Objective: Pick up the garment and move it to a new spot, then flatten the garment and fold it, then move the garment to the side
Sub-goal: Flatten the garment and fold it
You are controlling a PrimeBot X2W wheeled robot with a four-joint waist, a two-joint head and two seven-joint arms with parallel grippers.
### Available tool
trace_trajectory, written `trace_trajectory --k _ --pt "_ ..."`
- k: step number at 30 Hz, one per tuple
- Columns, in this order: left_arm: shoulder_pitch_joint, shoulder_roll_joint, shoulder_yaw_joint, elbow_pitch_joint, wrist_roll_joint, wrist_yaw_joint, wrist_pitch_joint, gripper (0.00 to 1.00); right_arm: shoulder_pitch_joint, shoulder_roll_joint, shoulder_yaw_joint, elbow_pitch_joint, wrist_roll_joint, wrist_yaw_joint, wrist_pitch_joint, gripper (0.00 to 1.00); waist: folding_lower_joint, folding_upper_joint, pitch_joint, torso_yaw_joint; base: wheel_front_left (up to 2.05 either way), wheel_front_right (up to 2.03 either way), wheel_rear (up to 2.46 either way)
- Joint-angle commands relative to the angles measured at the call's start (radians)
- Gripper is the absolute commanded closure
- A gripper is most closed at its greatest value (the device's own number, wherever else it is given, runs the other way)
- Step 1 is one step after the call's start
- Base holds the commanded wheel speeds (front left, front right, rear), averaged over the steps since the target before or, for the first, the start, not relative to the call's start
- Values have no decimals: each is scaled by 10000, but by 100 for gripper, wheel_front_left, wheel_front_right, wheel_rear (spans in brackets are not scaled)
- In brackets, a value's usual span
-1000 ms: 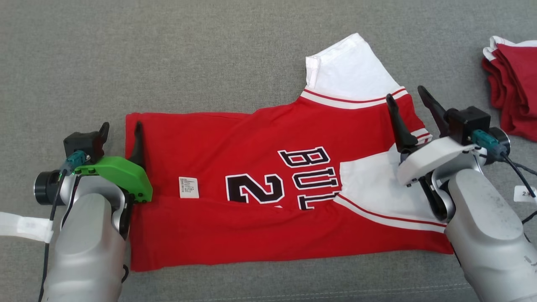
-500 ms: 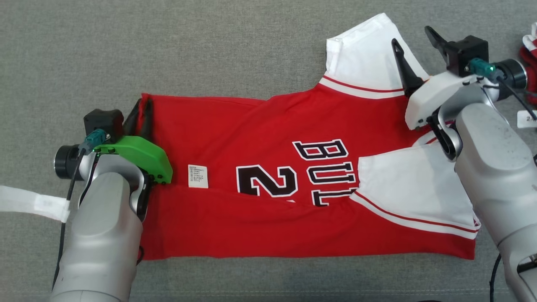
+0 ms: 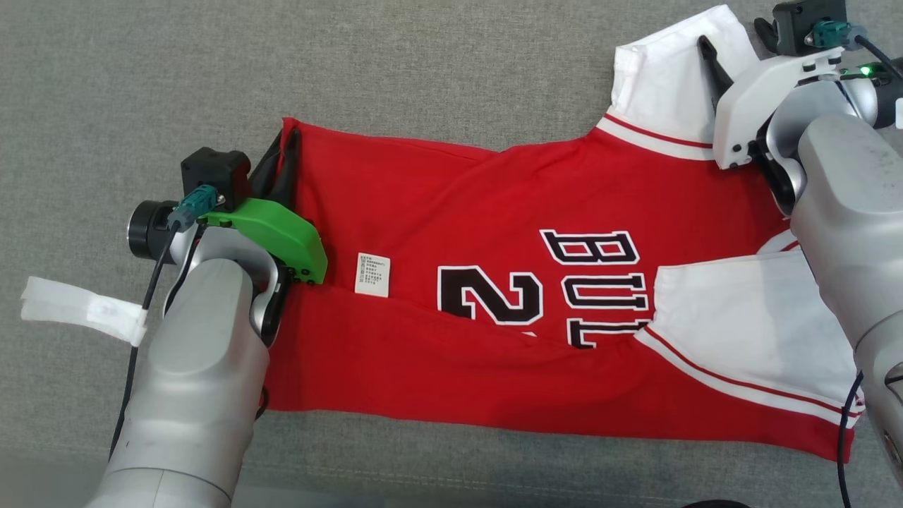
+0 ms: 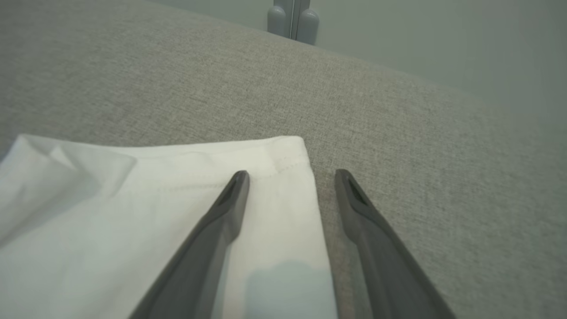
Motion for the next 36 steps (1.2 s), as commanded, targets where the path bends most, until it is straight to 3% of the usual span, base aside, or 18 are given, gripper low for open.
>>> trace_trajectory --k 1,2,14,27,36 --pt "-171 20 -60 -46 -29 -28 5 100 -75 -65 29 198 -81 -18 61 72 -1 0 101 98 0 0 0" --pt "-178 15 -99 -58 -48 -28 5 100 -125 -64 38 296 -103 -18 2 100 -1 0 111 114 0 0 0" --pt "721 381 463 -476 -106 -28 5 100 334 17 25 -207 265 -20 -1601 100 -1 0 -875 -399 0 0 0" --pt "2126 697 708 -1392 -75 -27 5 100 3428 -600 350 -3779 1395 -18 -1644 100 -1 0 -2447 -1187 0 0 0" --pt "3484 703 943 -2066 -100 -27 5 100 5692 -871 355 -5149 2000 -18 -1645 100 -1 0 -2977 -1299 0 0 0"
